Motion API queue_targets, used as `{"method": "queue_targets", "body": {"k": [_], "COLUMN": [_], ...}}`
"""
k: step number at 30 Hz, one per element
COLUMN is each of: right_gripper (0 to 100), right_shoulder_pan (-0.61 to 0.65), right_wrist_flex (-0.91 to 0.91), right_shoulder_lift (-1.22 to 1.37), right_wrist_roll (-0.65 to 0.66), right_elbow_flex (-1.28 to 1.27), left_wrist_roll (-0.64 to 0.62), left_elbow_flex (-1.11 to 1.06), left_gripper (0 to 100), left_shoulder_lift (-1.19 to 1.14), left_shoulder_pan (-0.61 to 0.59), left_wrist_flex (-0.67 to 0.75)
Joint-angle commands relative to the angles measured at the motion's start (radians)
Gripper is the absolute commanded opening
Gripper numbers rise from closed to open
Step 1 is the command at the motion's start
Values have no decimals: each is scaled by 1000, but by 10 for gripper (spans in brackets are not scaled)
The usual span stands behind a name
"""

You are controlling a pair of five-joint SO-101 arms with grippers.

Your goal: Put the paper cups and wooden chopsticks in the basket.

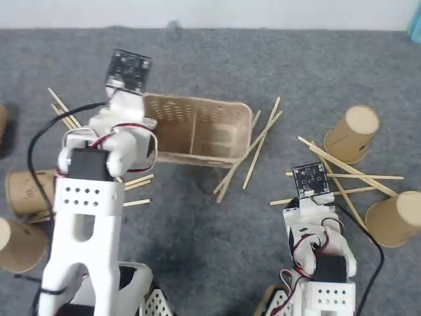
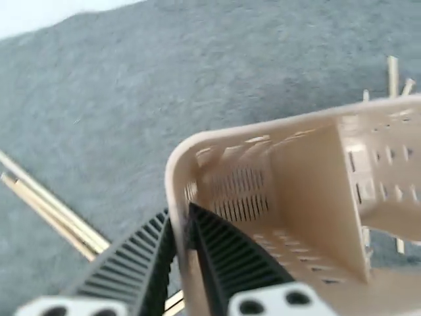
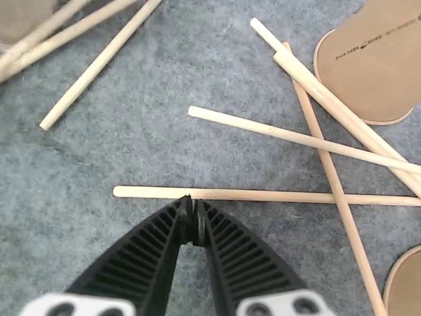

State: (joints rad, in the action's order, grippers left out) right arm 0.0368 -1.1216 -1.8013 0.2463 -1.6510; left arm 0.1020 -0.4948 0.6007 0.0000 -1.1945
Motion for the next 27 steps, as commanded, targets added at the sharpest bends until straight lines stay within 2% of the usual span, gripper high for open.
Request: {"method": "queue_targets", "body": {"k": [1, 7, 13, 20, 27], "right_gripper": [6, 6, 6, 6, 6], "right_shoulder_pan": [-12, -12, -12, -12, -12], "right_wrist_flex": [16, 16, 16, 18, 19], "right_shoulder_lift": [-13, -13, -13, -13, -13], "right_wrist_roll": [9, 9, 9, 9, 9], "right_elbow_flex": [3, 3, 3, 3, 3], "left_wrist_roll": [18, 18, 18, 18, 14], "left_elbow_flex": [2, 2, 8, 10, 15], "left_gripper": [10, 12, 18, 210, 212], "left_shoulder_lift": [-3, -6, -6, 3, 137], "left_shoulder_pan": [55, 84, 29, -17, 8], "left_wrist_flex": [44, 58, 55, 51, 9]}}
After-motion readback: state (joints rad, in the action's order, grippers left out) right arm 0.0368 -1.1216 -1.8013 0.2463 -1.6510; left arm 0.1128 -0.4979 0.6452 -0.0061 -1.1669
